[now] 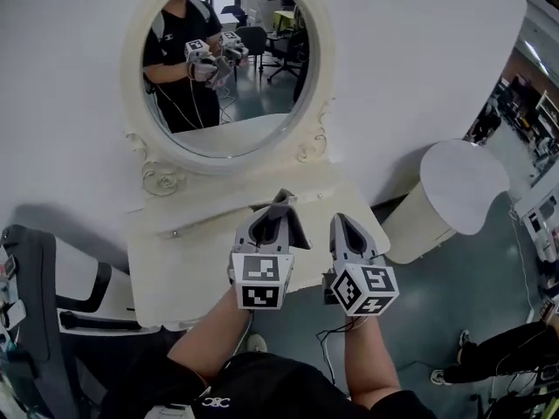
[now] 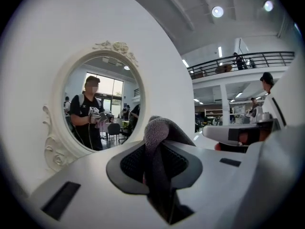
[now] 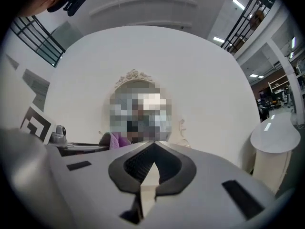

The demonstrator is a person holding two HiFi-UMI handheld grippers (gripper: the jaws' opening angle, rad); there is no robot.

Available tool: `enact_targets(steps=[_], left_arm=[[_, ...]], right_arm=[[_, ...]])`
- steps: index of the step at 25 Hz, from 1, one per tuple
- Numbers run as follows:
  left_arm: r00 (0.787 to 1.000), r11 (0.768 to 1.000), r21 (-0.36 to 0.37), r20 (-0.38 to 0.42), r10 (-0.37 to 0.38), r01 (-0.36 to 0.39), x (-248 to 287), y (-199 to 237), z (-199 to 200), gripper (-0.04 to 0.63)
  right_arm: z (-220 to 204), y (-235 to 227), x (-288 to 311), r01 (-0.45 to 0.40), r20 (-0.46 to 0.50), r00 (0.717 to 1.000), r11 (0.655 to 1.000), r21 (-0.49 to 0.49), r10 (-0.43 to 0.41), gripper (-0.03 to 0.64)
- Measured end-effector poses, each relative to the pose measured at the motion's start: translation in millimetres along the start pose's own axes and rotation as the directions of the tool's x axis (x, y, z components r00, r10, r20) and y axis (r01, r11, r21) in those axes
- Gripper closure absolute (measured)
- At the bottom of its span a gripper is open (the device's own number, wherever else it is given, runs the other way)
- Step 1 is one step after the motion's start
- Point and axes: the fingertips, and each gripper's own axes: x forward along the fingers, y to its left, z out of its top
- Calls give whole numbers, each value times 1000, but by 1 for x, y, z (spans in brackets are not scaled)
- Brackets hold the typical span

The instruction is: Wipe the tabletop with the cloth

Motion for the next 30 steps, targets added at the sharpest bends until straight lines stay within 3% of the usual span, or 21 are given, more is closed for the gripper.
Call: enact_targets(steps=[4, 12, 30], left_arm=[[995, 995, -19, 3, 96, -95, -11, 50, -4, 526], [986, 986, -37, 10, 165, -164, -12, 68, -2, 526], [981, 980, -35, 9, 196, -195, -16, 77, -10, 526]], right_arm=[[-10, 37, 31, -91, -3, 996, 996, -11, 91, 609], [-12, 55, 46, -170, -48, 985, 985, -25, 168, 609], [-20, 66, 49, -198, -47, 979, 979, -45, 196, 609]])
